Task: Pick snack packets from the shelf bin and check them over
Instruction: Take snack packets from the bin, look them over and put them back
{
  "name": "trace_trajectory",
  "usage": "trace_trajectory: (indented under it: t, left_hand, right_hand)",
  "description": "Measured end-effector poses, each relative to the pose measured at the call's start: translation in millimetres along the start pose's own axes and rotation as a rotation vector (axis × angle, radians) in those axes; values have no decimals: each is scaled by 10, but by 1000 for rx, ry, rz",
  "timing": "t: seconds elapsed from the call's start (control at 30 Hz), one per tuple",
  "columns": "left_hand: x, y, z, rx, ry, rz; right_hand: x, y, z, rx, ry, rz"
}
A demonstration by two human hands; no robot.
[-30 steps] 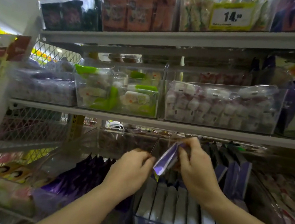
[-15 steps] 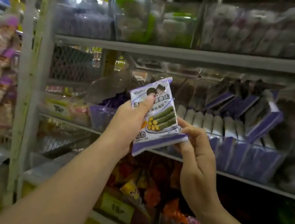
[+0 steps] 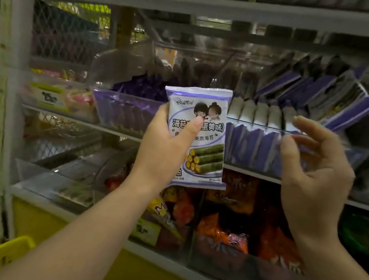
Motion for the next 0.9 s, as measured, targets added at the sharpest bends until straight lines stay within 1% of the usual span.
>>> trace_trajectory:
  t: [0.13,0.23,0.3,0.4,0.53,0.63,0.77,0.83,0.9]
  left_hand:
    - [-146,-253,55,105,-73,43]
    - [-228,-385,92,141,-91,51]
    - [-271,-450,112,153,-87,57]
    - [-310,-497,129,160,-87,70]
    - [-323,-491,141,156,-92,76]
    - [-321,-492,158,148,-80,87]
    - [-309,-488,184,154,-75,85]
    - [-296,-459,203,148,-79,78]
    - [-284,-437,228,140,-78,71]
  right_hand:
    - [4,112,174,18,38,-106]
    - [-1,170,368,142,37,-312]
    - [-9,184,492,217,21,-381]
    - [11,184,623,272,-34,-384]
    - [-47,240,723,345,16,-619]
    - [-114,153,854,417,1,-671]
    - [-316,16,1146,536,-74,-798]
    - [-445,34,1300,549,-147,-832]
    - [-561,45,1406,539,-209,-792]
Point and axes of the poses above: each hand's wrist, its own z-axis towards the middle knuckle, its own y-axis out of the back of the hand, x = y × z, the point moved 2 cm from there along z, towards the middle knuckle, and after that the axes turned 14 degrees about z, right-handed, at the moved point
